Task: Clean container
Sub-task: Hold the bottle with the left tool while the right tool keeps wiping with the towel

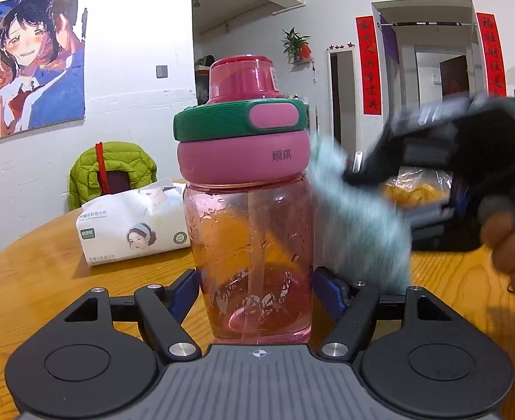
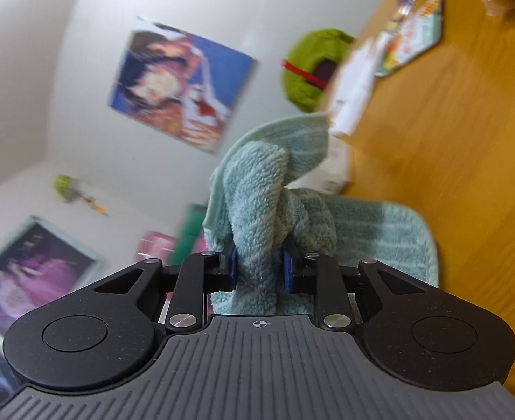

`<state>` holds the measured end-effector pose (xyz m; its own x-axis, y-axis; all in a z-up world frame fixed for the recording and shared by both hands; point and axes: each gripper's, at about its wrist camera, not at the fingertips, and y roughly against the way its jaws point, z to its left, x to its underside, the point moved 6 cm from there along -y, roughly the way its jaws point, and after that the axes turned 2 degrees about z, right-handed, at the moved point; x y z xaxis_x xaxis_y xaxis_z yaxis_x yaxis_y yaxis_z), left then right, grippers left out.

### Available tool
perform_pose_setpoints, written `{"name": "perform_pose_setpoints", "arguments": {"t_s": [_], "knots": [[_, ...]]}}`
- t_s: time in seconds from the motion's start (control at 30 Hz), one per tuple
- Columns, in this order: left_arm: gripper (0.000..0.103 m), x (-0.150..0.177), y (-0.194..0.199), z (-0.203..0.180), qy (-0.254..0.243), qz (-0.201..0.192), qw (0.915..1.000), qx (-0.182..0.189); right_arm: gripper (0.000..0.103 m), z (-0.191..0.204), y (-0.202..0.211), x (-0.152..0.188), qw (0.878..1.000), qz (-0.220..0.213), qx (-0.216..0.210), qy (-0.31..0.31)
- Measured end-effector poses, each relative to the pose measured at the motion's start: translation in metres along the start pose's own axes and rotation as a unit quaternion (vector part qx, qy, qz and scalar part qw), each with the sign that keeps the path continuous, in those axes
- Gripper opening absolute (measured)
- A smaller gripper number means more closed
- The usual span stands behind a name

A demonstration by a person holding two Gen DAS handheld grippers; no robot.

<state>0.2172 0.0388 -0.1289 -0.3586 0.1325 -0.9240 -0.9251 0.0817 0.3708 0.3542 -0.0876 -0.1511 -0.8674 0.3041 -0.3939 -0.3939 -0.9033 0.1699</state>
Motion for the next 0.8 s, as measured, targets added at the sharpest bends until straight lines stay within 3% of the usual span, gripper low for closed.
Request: {"name": "perform_pose_setpoints", "arguments": {"t_s": [0.13, 0.2, 0.33, 0.47, 0.63, 0.8], "knots": [[0.069, 0.000, 0.000, 0.000, 0.001, 0.000, 1.0000, 0.000, 0.026, -0.023, -0.018, 0.006, 0.993, 0.050, 0.110, 0.009], [0.070, 0.000, 0.000, 0.001, 0.005, 0.001, 1.0000, 0.000, 0.026, -0.025, -0.019, 0.007, 0.991, 0.053, 0.122, 0.017], [0.078, 0.003, 0.002, 0.002, 0.022, 0.007, 0.9997, 0.002, 0.026, -0.025, -0.015, 0.004, 0.992, 0.037, 0.119, 0.023], [0.081, 0.001, 0.016, -0.004, 0.033, -0.012, 0.9987, -0.037, 0.026, -0.023, -0.014, -0.002, 0.995, 0.016, 0.101, 0.018], [0.081, 0.002, 0.019, -0.028, -0.011, 0.000, 0.9987, -0.049, 0.026, -0.019, -0.014, -0.009, 0.997, -0.007, 0.076, 0.010], [0.080, 0.001, 0.016, -0.024, -0.010, -0.006, 0.9990, -0.043, 0.026, -0.016, -0.014, -0.017, 0.998, -0.030, 0.051, 0.002]]}}
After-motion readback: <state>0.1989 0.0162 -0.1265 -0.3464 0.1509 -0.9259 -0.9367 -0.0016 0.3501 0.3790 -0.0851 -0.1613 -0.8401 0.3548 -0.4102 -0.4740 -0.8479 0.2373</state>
